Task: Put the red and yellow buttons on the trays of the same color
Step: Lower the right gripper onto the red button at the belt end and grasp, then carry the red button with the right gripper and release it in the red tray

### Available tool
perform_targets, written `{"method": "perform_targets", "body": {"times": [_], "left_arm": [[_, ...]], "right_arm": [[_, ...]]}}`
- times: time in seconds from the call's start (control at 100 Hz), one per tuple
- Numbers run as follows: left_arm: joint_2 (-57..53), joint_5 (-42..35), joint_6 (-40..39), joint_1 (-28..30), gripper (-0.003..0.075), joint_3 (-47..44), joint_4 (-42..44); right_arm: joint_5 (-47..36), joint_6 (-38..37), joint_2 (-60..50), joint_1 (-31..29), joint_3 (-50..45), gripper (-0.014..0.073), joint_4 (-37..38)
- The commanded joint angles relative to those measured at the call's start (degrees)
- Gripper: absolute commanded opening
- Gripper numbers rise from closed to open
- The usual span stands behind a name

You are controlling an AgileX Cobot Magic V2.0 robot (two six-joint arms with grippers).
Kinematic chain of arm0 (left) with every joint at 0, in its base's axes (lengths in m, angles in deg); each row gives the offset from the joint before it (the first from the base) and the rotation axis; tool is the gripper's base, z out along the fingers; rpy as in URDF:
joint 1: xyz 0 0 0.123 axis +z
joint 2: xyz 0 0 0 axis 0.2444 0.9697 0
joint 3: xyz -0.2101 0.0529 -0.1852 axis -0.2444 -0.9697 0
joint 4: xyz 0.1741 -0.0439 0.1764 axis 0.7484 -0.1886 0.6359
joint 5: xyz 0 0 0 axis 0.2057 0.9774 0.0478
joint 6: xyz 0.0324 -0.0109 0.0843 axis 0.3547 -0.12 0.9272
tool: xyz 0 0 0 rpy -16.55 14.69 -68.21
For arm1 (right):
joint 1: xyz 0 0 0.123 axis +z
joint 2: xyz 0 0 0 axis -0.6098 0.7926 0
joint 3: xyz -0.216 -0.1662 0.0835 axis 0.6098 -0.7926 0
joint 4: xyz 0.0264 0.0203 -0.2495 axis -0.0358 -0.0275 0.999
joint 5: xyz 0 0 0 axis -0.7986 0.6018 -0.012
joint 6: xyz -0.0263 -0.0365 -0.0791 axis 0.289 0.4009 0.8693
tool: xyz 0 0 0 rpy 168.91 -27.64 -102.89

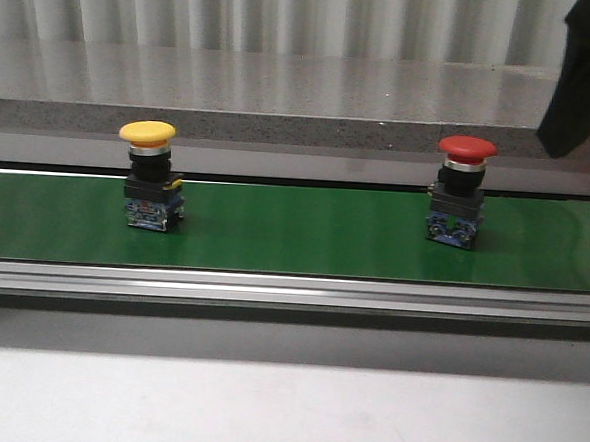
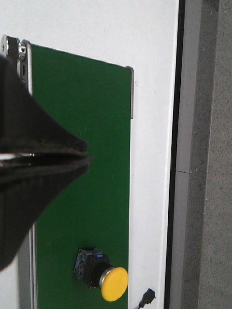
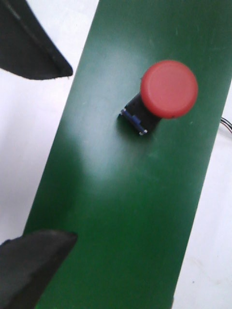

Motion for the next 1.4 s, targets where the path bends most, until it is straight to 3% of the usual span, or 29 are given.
{"method": "perform_targets", "body": {"times": [0.0, 0.43, 0.5, 0.69, 0.87, 1.1, 1.39], "left_arm": [[-0.2, -3.8, 0.1, -0.6, -0.002, 1.6, -0.7], [-0.2, -3.8, 0.1, -0.6, -0.002, 1.6, -0.7], [-0.2, -3.8, 0.1, -0.6, -0.002, 1.6, -0.7], [-0.2, -3.8, 0.1, -0.6, -0.002, 1.6, -0.7], [-0.2, -3.8, 0.1, -0.6, -0.002, 1.6, -0.7], [-0.2, -3.8, 0.1, -0.6, -0.002, 1.4, -0.7], [-0.2, -3.8, 0.1, -0.6, -0.002, 1.4, -0.7]], "right_arm": [[-3.0, 0.8, 1.6, 0.7, 3.5, 0.0624, 0.0], [-7.7, 1.1, 12.0, 0.8, 8.3, 0.0601, 0.0], [-7.7, 1.1, 13.2, 0.7, 8.7, 0.0524, 0.3], [-8.3, 1.1, 13.9, 0.3, 9.0, 0.0219, 0.7], [-0.2, 1.1, 13.8, -2.0, 14.1, 0.0176, 2.1], [10.5, 1.1, 13.8, -11.5, 27.0, 0.0176, 5.0], [5.6, -0.1, 15.9, -29.9, 34.4, 0.0176, 4.9]]}}
